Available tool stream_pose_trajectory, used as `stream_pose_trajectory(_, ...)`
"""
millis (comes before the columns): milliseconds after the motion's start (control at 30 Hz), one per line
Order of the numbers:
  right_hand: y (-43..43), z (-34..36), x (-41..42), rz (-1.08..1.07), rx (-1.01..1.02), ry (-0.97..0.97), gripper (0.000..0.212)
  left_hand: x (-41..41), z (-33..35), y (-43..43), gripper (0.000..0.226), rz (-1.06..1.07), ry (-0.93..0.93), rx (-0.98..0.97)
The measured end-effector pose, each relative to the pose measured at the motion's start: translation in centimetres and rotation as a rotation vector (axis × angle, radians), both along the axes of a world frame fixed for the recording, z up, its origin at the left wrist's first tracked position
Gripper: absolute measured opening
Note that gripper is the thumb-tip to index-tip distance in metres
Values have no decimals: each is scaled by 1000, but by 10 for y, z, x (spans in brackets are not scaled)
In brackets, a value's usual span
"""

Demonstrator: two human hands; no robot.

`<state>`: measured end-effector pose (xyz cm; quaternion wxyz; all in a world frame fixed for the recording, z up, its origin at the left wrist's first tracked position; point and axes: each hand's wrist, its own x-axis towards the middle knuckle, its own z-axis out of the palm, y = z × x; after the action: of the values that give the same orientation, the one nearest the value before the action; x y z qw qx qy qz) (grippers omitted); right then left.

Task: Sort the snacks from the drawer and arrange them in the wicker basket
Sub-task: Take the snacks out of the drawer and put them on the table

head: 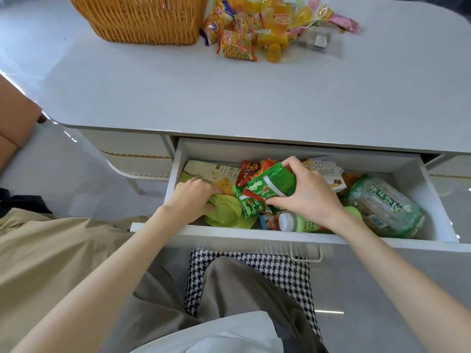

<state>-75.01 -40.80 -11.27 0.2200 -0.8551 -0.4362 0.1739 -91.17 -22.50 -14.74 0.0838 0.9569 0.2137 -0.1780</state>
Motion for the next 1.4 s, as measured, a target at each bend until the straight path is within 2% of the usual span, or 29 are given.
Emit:
stream_pose_trajectory(133, -9, 12, -4, -47, 159, 46, 57, -2, 11, -3, 52, -66, -80, 150)
stream_pose_trajectory(333, -12, 24, -16, -61, 341, 101, 54, -30, 18, -4, 67, -119, -393, 311)
stream_pose_trajectory(433, -10, 26, -21, -57, 374, 115, 52, -49, 14, -9, 68, -63, -534, 298)
stream_pose_trajectory(567, -7, 28, -25, -42, 407, 188, 55, -62, 29, -18, 59, 126, -669, 170)
stream_pose_trajectory(667, -2, 32, -27, -30, 434, 222, 57, -67, 46, -23, 55, 213, -677, 82)
stream_pose_trajectory(767, 3, 38, -30, -20, 460, 245, 56, -71, 54, -27, 54, 224, -676, 73)
stream_pose_trajectory(1167, 0, 59, -40, -16, 651, 335, 46, -88, 84, -40, 47, 169, -837, 305)
stream_pose_trajectory(1400, 24, 58, -26, -89, 726, 240, 49, -55, 85, -13, 41, 164, -879, 265)
